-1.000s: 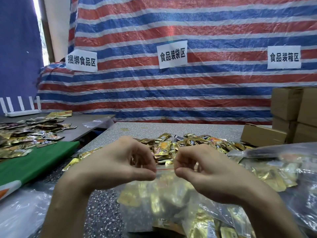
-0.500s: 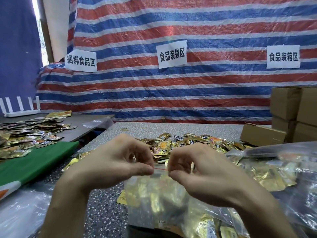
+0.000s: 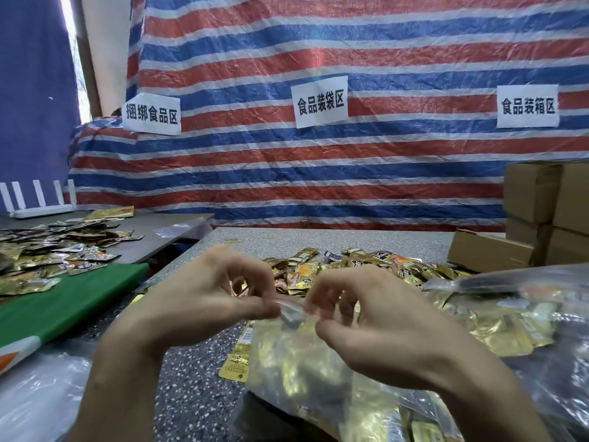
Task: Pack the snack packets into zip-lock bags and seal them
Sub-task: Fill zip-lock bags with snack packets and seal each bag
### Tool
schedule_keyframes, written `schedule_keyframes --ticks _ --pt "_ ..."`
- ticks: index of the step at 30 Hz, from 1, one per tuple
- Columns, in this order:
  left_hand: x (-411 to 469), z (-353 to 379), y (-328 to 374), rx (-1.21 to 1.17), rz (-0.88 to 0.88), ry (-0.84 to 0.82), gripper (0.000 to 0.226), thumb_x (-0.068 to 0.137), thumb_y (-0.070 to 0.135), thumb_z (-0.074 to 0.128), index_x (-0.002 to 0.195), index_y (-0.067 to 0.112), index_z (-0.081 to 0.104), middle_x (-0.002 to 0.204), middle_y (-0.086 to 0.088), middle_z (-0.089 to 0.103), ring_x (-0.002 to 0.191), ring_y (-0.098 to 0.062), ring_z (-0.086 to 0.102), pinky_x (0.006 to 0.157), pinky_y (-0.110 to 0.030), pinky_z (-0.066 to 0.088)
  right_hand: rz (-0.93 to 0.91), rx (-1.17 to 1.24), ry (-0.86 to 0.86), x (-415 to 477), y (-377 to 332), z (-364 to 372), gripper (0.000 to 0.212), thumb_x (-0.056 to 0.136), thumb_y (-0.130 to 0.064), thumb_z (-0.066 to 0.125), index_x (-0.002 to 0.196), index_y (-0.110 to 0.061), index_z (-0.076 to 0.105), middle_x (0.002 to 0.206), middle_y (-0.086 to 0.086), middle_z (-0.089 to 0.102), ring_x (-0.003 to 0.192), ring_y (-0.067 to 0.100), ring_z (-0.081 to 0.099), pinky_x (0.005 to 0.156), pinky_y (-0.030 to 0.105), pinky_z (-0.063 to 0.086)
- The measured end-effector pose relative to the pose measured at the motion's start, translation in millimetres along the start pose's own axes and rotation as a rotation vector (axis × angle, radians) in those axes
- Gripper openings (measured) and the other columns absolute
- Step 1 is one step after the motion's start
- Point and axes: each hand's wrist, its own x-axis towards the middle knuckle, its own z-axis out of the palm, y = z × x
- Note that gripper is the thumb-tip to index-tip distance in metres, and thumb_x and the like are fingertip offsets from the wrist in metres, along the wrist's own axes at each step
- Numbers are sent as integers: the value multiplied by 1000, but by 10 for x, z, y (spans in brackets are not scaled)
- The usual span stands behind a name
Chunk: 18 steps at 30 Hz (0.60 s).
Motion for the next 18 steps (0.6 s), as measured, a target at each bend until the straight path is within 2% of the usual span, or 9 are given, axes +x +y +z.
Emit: schedule_keyframes --ticks 3,6,8,10,13,16,18 --pt "38 47 31 -4 38 -52 13 75 36 78 64 33 72 61 9 63 63 -5 54 61 -22 40 -43 24 21 1 -37 34 19 75 -54 57 92 -46 63 82 -22 63 75 6 58 73 41 52" --pt "44 59 21 -94 36 -104 9 76 38 80 68 35 76 64 5 68 62 -3 57 59 -17 42 -92 43 66 26 -33 56 10 80 -43 64 87 -38 69 75 -16 61 75 11 57 71 45 52" --pt "36 53 -8 -103 40 -124 14 76 48 78 75 34 78 68 4 68 64 -4 56 59 -22 42 -114 52 82 35 -23 64 12 82 -40 65 88 -32 72 75 -10 64 73 14 58 68 47 52" --pt "36 51 -36 -119 71 -126 19 77 51 74 78 33 78 69 4 69 66 -5 58 60 -24 42 -144 44 107 34 -40 74 15 81 -42 64 92 -33 71 74 -7 64 71 15 58 65 47 51" --pt "48 26 -59 -95 144 -81 18 77 50 71 72 34 77 66 6 69 64 -1 60 60 -12 42 -151 55 121 13 -63 63 14 82 -44 66 94 -38 72 73 -11 64 70 12 58 64 44 51" --pt "15 -65 -149 -140 183 4 20 76 46 73 67 29 78 62 2 68 64 -10 62 60 -16 46 -119 88 54 -30 -18 -18 10 87 -38 70 92 -32 76 74 -15 67 72 8 60 66 41 51" --pt "-8 -131 -230 -199 197 50 19 76 37 76 65 22 77 60 -3 66 62 -13 62 59 -18 47 -102 134 39 -56 -2 -43 9 89 -35 71 90 -29 78 72 -16 69 71 5 60 62 31 48"
